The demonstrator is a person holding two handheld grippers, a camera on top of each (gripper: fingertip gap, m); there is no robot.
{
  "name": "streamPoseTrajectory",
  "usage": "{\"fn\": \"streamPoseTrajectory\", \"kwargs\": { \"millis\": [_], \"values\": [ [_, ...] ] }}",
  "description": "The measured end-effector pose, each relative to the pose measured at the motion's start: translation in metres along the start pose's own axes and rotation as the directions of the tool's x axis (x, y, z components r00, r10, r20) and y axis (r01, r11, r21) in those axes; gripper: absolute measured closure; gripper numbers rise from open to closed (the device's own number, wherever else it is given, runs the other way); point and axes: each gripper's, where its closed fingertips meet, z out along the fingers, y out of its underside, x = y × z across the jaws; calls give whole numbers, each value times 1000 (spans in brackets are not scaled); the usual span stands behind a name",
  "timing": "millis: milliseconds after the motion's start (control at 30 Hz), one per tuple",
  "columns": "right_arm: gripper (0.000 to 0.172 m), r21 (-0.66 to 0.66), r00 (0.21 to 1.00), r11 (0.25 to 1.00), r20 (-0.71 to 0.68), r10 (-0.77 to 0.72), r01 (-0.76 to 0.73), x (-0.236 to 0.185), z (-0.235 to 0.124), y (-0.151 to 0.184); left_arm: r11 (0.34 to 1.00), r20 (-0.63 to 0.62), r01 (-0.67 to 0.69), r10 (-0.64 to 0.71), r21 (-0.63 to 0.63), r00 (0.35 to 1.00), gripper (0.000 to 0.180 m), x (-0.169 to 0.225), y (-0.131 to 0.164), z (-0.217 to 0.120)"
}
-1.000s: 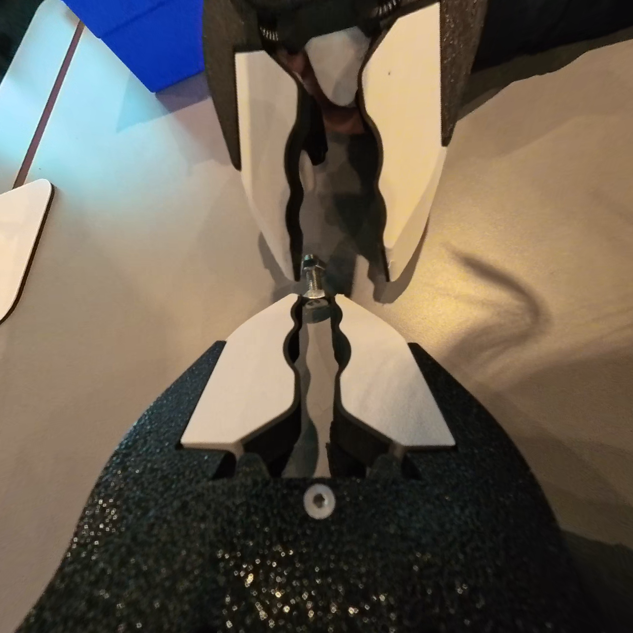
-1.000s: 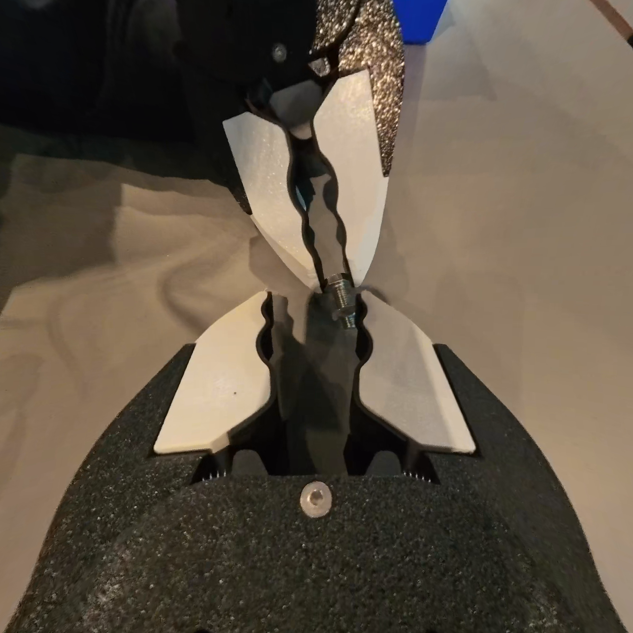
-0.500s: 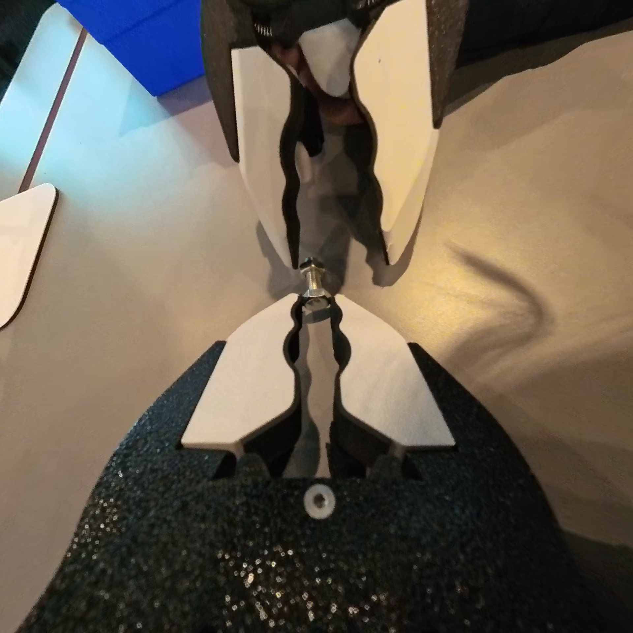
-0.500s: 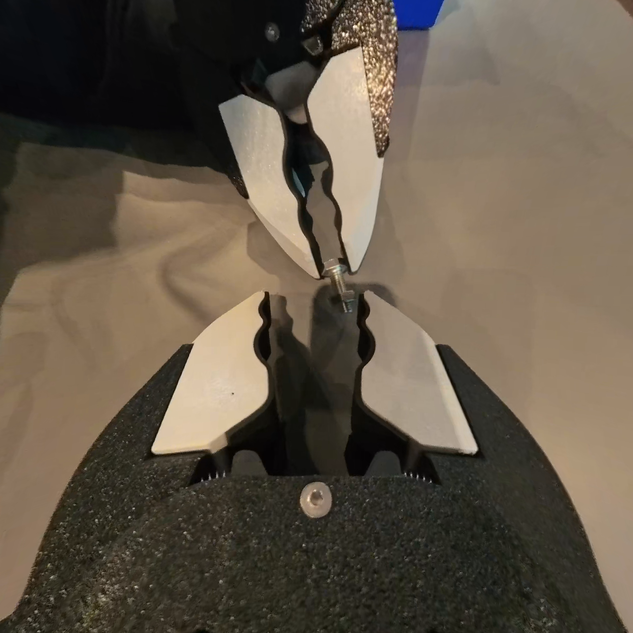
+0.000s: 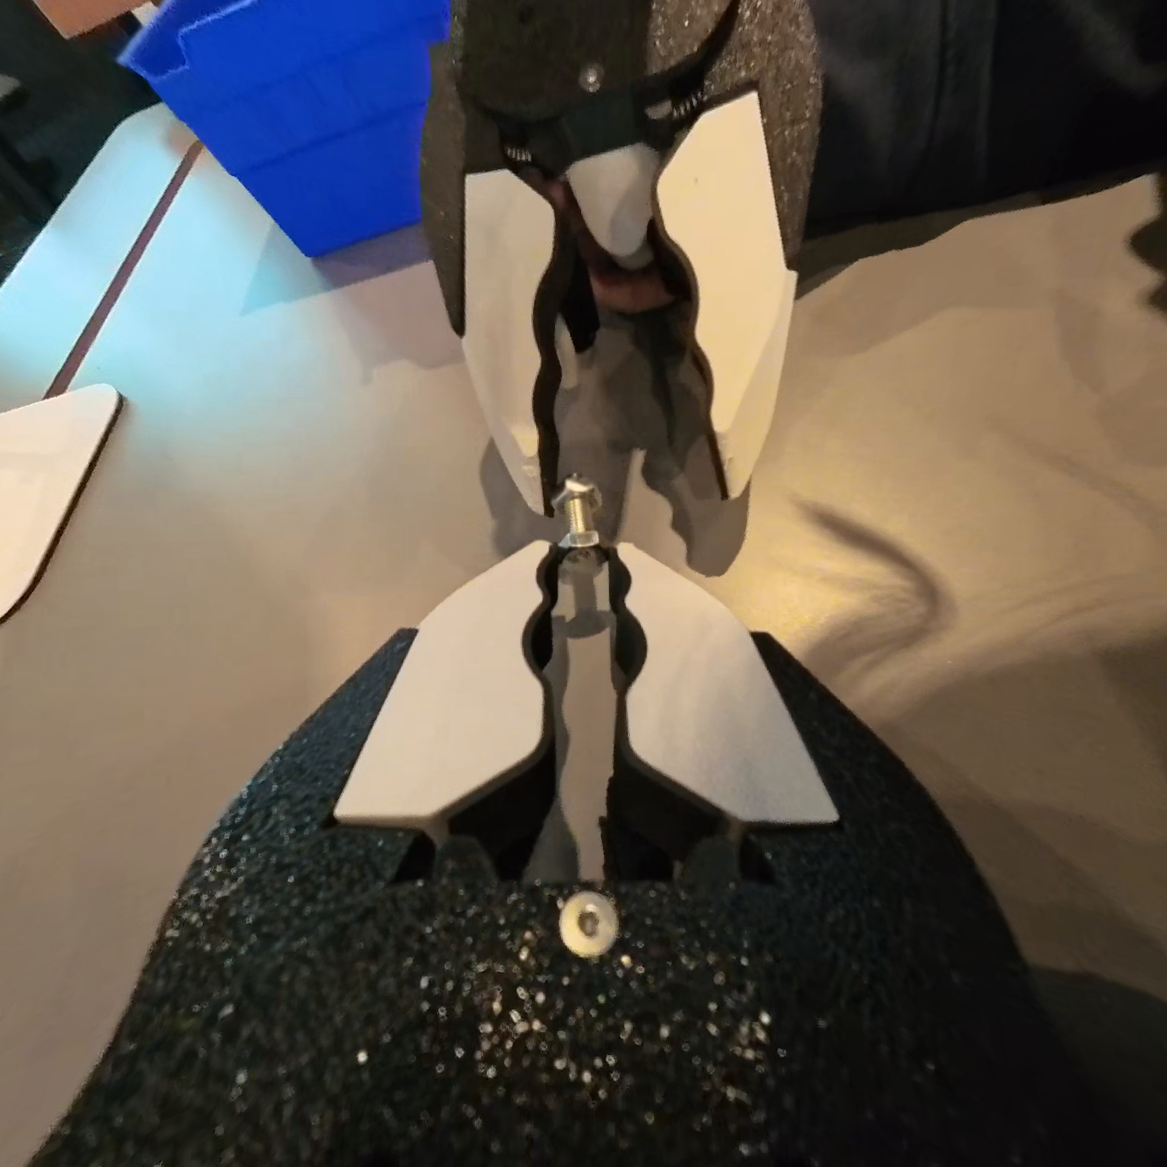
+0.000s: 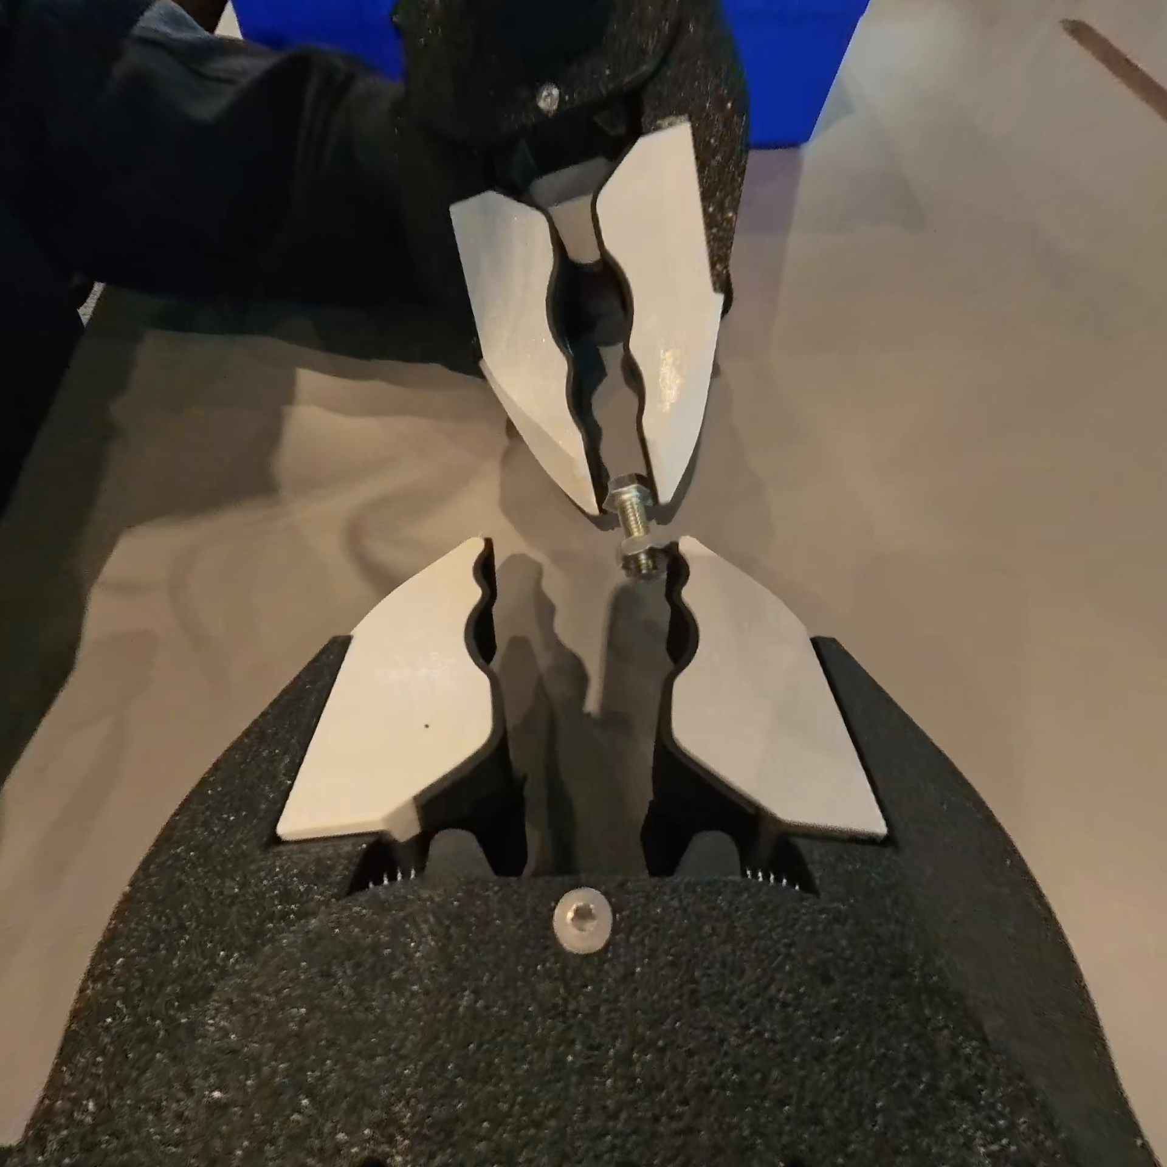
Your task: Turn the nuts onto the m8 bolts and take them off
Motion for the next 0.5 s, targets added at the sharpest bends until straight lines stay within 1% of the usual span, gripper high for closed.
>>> {"fn": "streamPoseTrajectory", "kwargs": {
  "millis": [33,167,300,333,367,433,500],
  "values": [
    [120,4,1000,1000,4,0,0,-1,0,-1,1000,-1,4,-4,7,1000,166,0,-1,-1],
    [126,74,998,997,54,18,-22,-6,-9,-10,1000,-17,-7,7,9,1000,166,3,-1,0],
    [126,80,997,996,71,34,-40,-6,-9,-9,1000,-28,-8,8,1,1000,166,4,-1,1],
    [126,89,997,995,74,28,-35,-7,-9,-10,1000,-32,-11,11,-4,999,166,5,0,2],
    [132,109,995,994,97,21,-31,-10,-9,-13,1000,-31,-15,14,-14,999,166,5,1,2],
    [132,148,991,988,130,19,-38,-16,-9,-21,999,-34,-25,24,-38,999,166,7,4,5],
    [125,118,998,993,59,12,-19,-8,-6,-18,998,-35,-36,34,-53,999,166,7,6,6]
  ]
}}
